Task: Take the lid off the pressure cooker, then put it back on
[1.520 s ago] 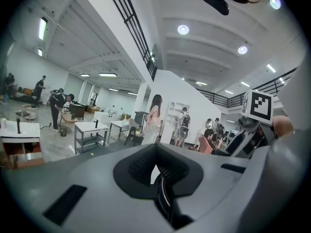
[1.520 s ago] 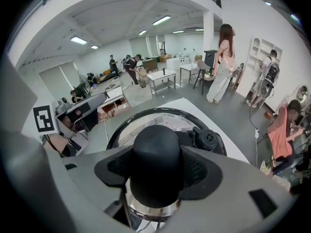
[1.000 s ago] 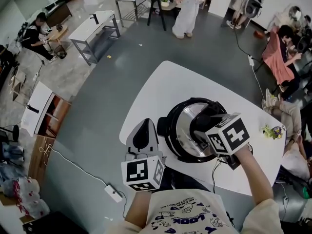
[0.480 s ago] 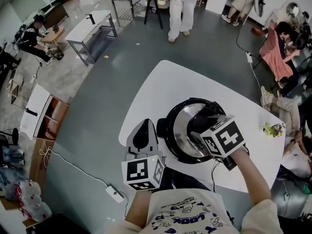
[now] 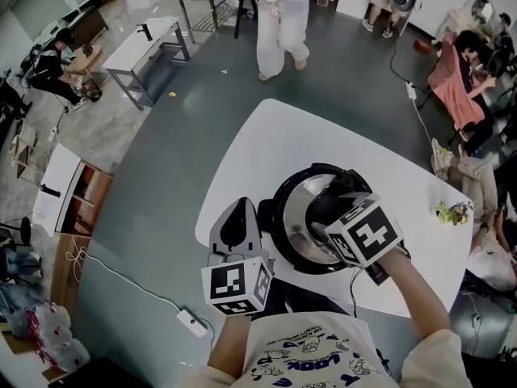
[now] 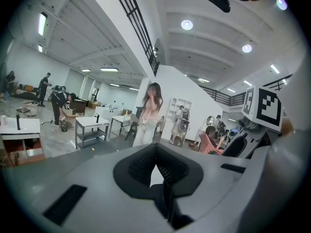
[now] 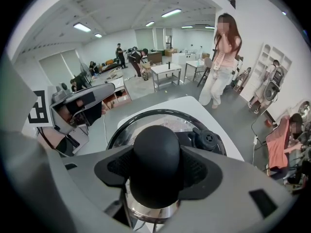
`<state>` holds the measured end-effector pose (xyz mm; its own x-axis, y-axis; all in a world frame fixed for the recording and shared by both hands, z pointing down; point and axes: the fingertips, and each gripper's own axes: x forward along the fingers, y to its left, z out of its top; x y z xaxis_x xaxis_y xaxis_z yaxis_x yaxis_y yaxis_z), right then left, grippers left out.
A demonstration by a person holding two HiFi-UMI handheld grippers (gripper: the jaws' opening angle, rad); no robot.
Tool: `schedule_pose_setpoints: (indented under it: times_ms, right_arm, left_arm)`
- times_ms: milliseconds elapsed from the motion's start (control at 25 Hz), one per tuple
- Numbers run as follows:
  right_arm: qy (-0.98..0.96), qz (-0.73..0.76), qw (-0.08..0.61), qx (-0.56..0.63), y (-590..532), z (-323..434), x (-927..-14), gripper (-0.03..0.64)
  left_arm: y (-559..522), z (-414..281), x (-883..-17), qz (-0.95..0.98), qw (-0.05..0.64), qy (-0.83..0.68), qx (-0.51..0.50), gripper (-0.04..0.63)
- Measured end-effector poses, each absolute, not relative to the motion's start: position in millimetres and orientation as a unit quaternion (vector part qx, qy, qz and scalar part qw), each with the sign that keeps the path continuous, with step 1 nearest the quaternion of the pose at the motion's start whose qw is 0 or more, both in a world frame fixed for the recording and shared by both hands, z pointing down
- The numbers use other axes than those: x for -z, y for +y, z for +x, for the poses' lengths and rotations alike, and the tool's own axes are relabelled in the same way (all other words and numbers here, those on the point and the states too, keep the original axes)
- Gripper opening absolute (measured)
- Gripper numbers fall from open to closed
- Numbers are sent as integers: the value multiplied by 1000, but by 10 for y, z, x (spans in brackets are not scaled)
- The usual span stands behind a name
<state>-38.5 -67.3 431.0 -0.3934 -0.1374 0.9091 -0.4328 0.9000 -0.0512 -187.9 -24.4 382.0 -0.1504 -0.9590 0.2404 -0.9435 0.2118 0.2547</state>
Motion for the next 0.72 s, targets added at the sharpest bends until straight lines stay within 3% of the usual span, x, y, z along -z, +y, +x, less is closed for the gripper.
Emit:
schedule_pose_setpoints:
  times_ms: [440, 720]
  right_arm:
    - [-824, 152, 531, -123, -703, -352, -4320, 295]
    - [-825, 131, 538, -109, -657, -423, -4310, 293]
  left_arm:
    - [-463, -1844, -4096, 630, 211, -747, 13, 17]
    - [-531, -1901, -4250, 630, 234, -740, 10, 92]
